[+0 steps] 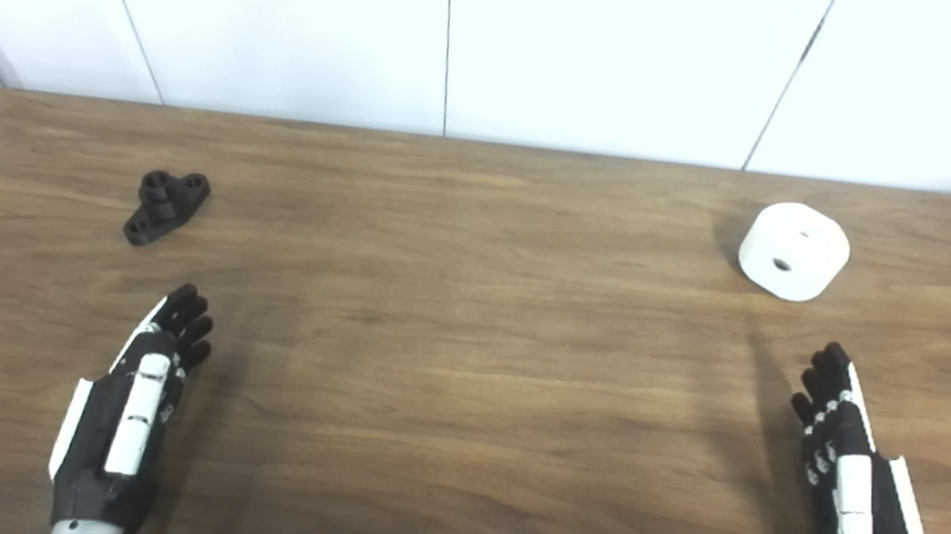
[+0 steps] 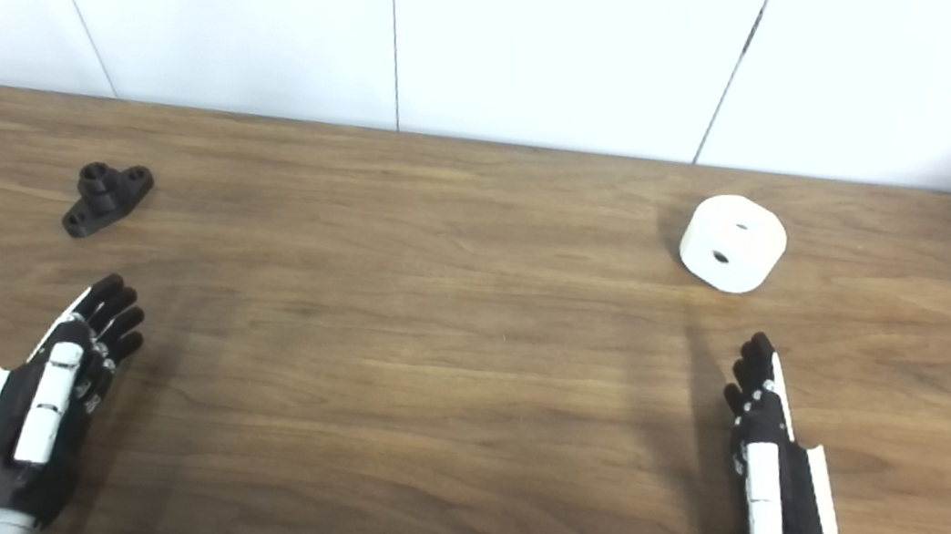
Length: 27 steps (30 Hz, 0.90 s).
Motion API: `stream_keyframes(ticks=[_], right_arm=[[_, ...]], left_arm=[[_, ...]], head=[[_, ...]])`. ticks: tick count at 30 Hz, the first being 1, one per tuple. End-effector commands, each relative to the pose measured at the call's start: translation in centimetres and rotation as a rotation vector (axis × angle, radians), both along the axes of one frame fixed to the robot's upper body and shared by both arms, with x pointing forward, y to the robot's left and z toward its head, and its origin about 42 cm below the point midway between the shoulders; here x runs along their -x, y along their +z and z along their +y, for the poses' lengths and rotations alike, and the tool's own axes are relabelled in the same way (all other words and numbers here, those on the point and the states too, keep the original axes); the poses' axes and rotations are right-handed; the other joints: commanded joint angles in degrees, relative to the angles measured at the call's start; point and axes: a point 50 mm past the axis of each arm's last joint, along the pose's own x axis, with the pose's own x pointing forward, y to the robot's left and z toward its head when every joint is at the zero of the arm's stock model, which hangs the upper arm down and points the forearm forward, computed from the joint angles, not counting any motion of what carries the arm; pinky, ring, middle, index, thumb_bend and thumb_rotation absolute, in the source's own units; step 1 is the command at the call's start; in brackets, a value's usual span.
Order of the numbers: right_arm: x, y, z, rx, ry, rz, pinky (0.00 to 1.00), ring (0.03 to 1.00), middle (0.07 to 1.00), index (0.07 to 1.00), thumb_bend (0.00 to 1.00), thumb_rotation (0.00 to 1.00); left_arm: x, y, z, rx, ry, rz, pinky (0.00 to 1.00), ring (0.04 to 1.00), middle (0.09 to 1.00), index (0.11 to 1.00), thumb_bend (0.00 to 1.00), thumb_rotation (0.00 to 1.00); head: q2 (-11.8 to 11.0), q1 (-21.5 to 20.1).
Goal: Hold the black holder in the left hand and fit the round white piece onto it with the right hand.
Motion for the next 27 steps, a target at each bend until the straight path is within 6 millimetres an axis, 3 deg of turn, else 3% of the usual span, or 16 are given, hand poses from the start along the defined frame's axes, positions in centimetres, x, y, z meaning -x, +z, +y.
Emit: stream_keyframes(ticks=[1,9,16,27], right_arm=[[-0.2,0.4,0.1,-0.008,0.003,-0.051,0.97,0.985,1.0,1.0,0.6,0.98],[0.0,0.2,-0.5,0.002,0.011,-0.052,0.99,0.994,1.0,1.0,0.61,0.97],[0.0,-0.4,-1.4,-0.003,0.016,-0.05,1.0,0.994,1.0,1.0,0.64,0.96],[0.1,-0.8,-2.0,-0.012,0.027,-0.027,1.0,1.0,1.0,1.0,0.62,1.0]], left_arm=[[0.2,0.8,-0.3,-0.001,0.009,-0.053,0.95,0.933,0.934,0.924,0.42,0.8],[0.3,0.6,-0.8,-0.028,0.022,-0.043,0.91,0.908,0.915,0.917,0.42,0.79],[0.3,0.1,-1.9,-0.003,0.011,-0.037,0.93,0.917,0.921,0.921,0.4,0.78],[0.4,-0.5,-3.0,-0.027,0.005,-0.024,0.94,0.921,0.928,0.934,0.4,0.78]], head=[[0.0,0.2],[-1.7,4.3],[-4.8,9.6],[-7.0,13.6]])
